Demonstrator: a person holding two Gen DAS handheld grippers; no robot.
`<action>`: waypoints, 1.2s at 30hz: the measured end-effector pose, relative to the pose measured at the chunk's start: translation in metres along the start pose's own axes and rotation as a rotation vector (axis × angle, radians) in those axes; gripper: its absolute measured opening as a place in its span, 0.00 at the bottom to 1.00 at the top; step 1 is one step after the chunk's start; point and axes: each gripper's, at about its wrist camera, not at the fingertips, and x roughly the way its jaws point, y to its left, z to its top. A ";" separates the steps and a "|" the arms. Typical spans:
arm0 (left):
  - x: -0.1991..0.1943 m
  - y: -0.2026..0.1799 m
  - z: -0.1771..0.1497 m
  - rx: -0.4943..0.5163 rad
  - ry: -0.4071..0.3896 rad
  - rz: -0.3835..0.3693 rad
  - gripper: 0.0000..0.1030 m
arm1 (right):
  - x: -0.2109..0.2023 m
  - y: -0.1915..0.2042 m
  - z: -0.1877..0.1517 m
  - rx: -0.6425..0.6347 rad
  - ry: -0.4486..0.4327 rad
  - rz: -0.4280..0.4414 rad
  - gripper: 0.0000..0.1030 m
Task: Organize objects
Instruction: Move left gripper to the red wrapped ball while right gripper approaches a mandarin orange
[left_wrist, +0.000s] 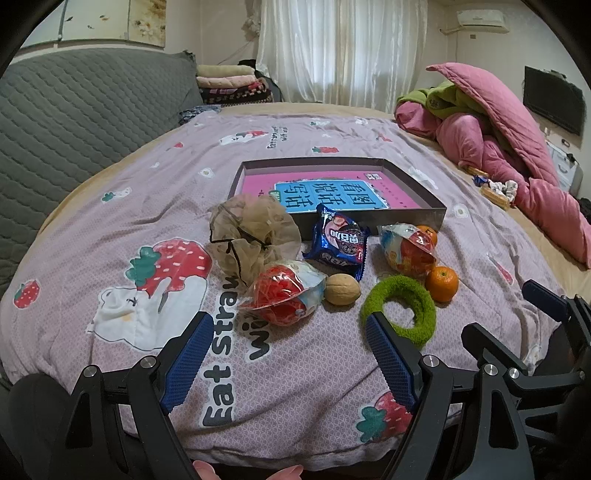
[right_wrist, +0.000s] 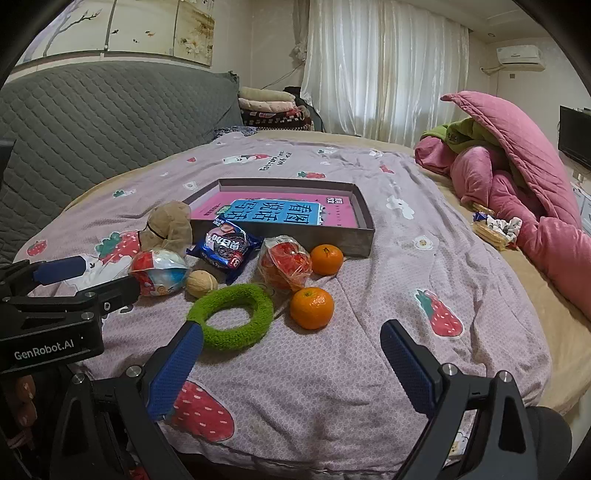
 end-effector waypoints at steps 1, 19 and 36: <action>0.000 0.000 0.000 0.002 0.001 0.001 0.83 | 0.000 0.000 0.000 0.000 0.000 0.000 0.94; 0.014 0.005 -0.002 -0.004 0.022 -0.033 0.83 | 0.010 -0.008 -0.002 0.024 0.029 -0.007 0.94; 0.043 0.031 0.002 -0.049 0.039 -0.037 0.83 | 0.031 -0.027 -0.003 0.071 0.077 -0.003 0.94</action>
